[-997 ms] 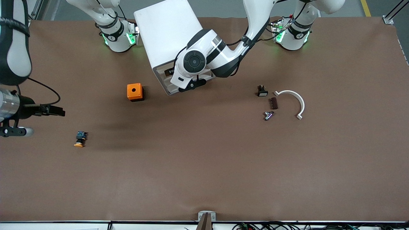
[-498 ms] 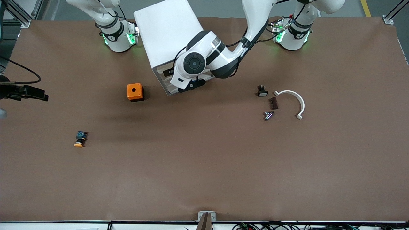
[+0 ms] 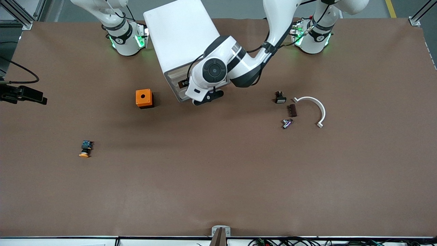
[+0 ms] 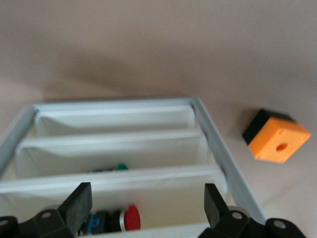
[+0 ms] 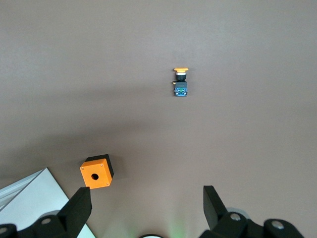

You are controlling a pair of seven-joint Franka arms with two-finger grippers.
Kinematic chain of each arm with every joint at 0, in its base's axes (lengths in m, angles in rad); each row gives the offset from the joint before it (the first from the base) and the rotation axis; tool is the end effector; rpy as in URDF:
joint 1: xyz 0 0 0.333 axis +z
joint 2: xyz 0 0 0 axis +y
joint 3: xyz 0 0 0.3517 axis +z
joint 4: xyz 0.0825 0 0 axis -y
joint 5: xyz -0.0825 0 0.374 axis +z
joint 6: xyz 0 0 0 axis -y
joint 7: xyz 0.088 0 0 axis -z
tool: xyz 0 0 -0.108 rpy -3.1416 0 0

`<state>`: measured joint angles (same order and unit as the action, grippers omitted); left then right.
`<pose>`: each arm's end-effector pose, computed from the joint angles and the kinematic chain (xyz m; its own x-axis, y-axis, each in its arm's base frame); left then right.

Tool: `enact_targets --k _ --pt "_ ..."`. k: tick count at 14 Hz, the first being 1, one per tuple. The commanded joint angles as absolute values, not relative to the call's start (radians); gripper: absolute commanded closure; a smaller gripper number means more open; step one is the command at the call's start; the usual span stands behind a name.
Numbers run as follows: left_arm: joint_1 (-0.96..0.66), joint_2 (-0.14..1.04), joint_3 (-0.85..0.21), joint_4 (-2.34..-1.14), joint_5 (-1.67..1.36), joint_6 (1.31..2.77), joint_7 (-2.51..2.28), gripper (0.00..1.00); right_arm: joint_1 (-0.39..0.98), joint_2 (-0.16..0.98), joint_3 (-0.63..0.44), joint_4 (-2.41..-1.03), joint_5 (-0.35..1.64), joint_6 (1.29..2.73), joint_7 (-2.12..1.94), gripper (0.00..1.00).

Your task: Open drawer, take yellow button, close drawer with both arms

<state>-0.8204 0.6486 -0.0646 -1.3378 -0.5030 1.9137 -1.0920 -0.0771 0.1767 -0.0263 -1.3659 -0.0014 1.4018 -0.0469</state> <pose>0.4491 -0.5854 0.3840 0.8186 0.3229 -0.4751 0.4220 -0.8992 0.1159 0.5835 -0.0591 0.6385 0.9885 -0.0559 -0.1404 -0.0566 -0.9984 -0.0006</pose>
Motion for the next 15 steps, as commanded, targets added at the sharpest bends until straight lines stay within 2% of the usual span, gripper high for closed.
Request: enact_targets --k 1,4,7,12,15 --pt "-0.770 0.604 -0.064 -1.350 -0.437 1.916 -1.069 0.00 -0.110 0.169 -0.015 -1.335 0.005 1.393 -0.038 0.00" --pt "-0.706 0.560 -0.064 -1.370 -0.361 1.908 -0.893 0.00 -0.066 0.143 -0.009 -1.339 -0.009 1.353 -0.020 0.00" --pt "-0.637 0.471 -0.066 -1.455 -0.313 1.908 -0.757 0.00 -0.055 0.095 -0.009 -1.344 0.000 1.365 0.006 0.00" --pt "-0.503 0.290 -0.069 -1.670 -0.310 1.911 -0.514 0.00 -0.058 0.071 -0.011 -1.347 0.005 1.324 0.005 0.00" --pt "-0.457 0.175 -0.069 -1.816 -0.258 1.914 -0.420 0.00 -0.064 -0.001 -0.015 -1.458 0.005 1.365 0.005 0.00"
